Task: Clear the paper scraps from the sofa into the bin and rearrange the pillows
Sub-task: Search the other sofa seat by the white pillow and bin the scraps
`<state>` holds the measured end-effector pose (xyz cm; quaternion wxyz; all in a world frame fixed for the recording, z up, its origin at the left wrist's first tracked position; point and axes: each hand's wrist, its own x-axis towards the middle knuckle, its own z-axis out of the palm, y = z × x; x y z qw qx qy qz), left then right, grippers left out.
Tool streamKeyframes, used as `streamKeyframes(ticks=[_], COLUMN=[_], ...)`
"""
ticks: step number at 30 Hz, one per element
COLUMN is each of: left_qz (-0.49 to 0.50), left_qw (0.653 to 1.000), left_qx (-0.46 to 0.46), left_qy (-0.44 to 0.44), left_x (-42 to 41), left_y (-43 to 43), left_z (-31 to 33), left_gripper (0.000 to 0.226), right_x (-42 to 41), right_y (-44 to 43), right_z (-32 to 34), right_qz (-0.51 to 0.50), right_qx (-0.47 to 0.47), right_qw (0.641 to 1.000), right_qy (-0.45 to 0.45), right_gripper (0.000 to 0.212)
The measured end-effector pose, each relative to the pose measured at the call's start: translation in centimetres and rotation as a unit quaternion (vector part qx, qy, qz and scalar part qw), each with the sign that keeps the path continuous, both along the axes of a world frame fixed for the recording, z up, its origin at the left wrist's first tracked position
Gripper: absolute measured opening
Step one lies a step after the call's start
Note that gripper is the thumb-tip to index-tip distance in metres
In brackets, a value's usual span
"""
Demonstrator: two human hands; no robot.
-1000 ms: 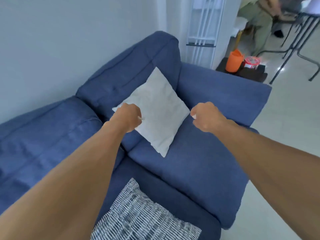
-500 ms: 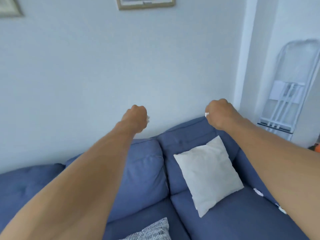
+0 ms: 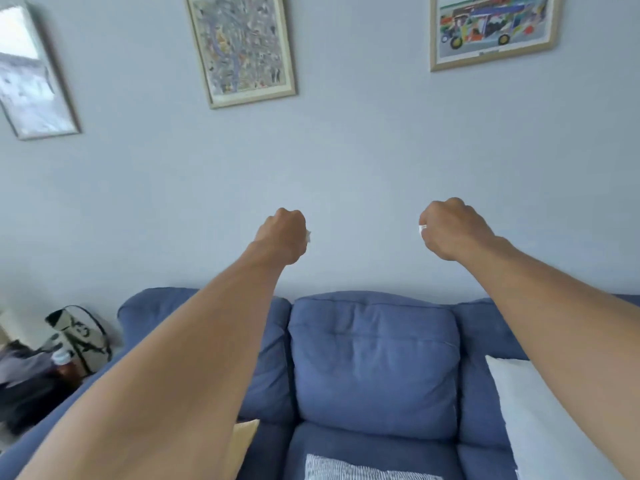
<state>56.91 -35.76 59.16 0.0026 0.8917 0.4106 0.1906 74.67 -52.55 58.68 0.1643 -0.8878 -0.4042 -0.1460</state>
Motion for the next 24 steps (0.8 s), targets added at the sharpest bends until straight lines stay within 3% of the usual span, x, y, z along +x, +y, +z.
streamKeyframes(ticks=[7, 12, 18, 24], left_qz=[0.149, 0.267, 0.399, 0.535], left_qw=[0.989, 0.964, 0.916, 0.844], left_qx=[0.002, 0.008, 0.038, 0.03], left_qy=[-0.011, 0.004, 0.032, 0.028], left_x=[-17.2, -31.9, -51.7, -66.8], left_y=[2.6, 1.9, -3.2, -10.6], left_z=[-0.1, -0.6, -0.7, -0.4], left_gripper=[0.038, 0.016, 0.016, 0.012], right_x=[-13.0, -26.5, -46.0, -62.6], right_y=[9.4, 13.9, 15.9, 14.9], right_z=[0.5, 0.5, 0.4, 0.9], right_qz=[0.149, 0.277, 0.444, 0.574], right_qx=[0.01, 0.008, -0.002, 0.008], right_qw=[0.989, 0.961, 0.896, 0.819], right_qy=[-0.008, -0.009, -0.001, -0.017], right_gripper=[0.02, 0.02, 0.026, 0.024])
